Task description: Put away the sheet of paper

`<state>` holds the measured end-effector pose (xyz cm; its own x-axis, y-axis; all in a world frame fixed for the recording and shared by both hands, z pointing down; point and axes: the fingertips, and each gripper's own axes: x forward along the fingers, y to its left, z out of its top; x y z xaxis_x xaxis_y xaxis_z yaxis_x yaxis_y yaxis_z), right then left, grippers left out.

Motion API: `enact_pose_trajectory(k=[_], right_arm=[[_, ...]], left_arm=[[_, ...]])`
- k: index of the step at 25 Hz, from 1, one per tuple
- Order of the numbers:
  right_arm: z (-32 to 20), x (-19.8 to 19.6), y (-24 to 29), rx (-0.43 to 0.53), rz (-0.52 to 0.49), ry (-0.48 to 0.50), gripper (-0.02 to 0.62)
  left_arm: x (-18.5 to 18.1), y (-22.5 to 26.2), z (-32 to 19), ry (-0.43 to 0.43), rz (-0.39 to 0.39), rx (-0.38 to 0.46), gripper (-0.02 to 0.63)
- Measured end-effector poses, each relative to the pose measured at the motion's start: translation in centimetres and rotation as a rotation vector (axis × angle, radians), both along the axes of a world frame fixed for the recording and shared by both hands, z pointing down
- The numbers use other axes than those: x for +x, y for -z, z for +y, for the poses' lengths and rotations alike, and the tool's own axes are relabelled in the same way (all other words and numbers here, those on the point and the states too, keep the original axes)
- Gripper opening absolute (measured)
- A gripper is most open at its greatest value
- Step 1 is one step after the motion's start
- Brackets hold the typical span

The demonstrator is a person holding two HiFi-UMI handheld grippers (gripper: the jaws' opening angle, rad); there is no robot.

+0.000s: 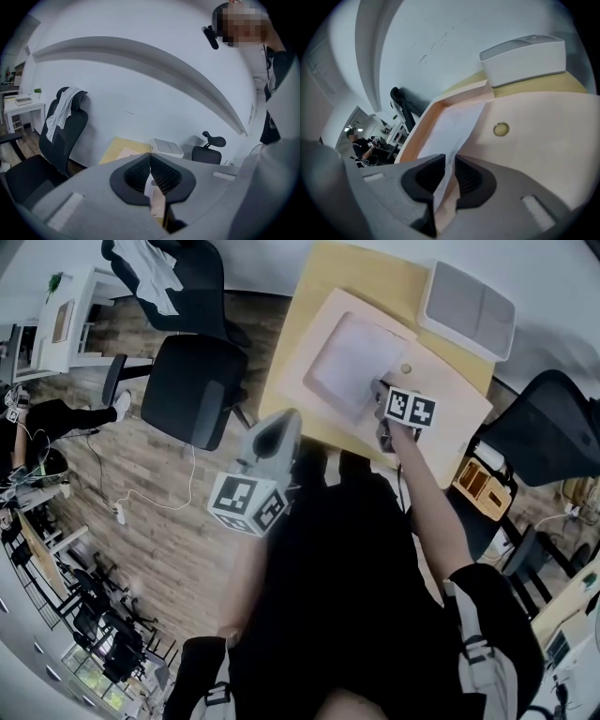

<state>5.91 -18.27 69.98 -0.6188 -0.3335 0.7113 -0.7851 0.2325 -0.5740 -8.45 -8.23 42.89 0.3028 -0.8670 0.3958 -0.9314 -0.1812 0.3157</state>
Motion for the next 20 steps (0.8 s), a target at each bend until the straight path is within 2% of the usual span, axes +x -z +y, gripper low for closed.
enact_pose_trajectory(k=[9,14,20], right_arm=[[0.4,1.1,0.1,0.013,0.033,-0.05,0.075],[0.3,1.6,2.1,0.058,0.046,-0.135,0.069],[2.0,0.6,6.6,0.124,0.043,-0.231,0.037]], left_arm=[[-0.5,-0.5,0.1,-0.024,0.02,-0.005,0.011],[-1.2,-0.1,-0.7,-0.127,0.036,0.016,0.011],[-3.7,1.4,-2.0,-0.24,0.061,0.054,0.011]])
